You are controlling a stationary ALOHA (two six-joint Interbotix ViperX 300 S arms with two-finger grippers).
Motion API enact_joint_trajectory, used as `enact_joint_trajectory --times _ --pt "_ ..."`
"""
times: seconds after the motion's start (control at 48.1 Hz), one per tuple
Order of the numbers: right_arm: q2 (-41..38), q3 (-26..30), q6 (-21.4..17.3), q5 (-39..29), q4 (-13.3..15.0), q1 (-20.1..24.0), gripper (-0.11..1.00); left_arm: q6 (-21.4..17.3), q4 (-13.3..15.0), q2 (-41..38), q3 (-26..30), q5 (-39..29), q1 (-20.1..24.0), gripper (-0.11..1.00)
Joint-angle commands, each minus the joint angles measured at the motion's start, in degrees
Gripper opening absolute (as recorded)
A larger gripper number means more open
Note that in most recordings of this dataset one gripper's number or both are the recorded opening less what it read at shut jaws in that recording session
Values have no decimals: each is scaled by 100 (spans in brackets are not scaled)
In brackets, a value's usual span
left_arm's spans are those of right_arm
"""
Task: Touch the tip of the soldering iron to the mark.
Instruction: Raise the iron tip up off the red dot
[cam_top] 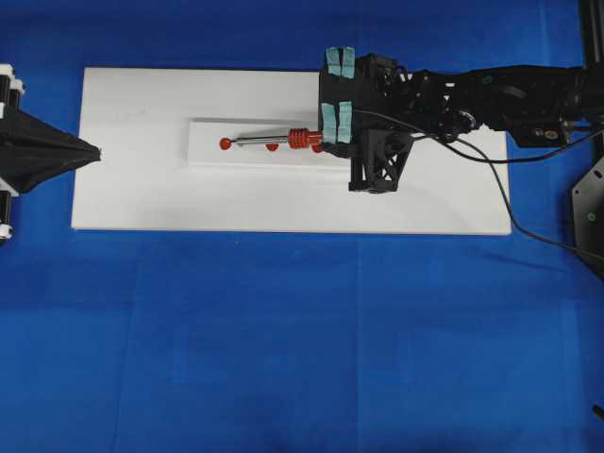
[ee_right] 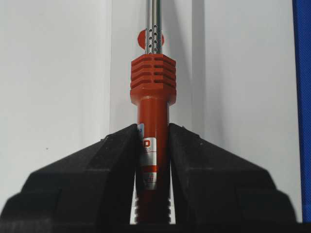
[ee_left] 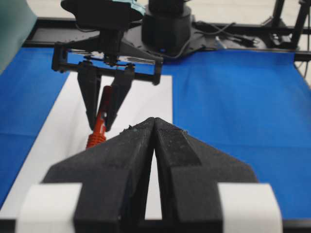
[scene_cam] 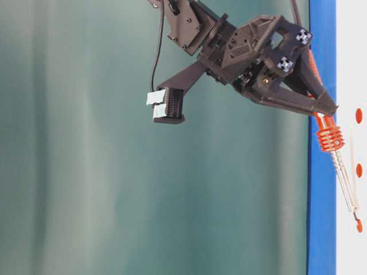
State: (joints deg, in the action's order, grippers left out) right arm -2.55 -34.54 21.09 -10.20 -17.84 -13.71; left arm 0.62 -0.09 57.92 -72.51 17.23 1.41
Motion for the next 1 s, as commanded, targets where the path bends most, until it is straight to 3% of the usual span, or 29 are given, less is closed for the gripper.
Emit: enact_joint_trajectory --times 0.0,0.623,0.977 --pt "62 88 9 18 0 9 6 0 0 -44 53 62 0 2" --pt "79 88 9 18 0 18 6 0 0 -44 62 70 9 2" --pt "958 97 9 -246 9 -70 6 9 0 -18 62 62 0 2"
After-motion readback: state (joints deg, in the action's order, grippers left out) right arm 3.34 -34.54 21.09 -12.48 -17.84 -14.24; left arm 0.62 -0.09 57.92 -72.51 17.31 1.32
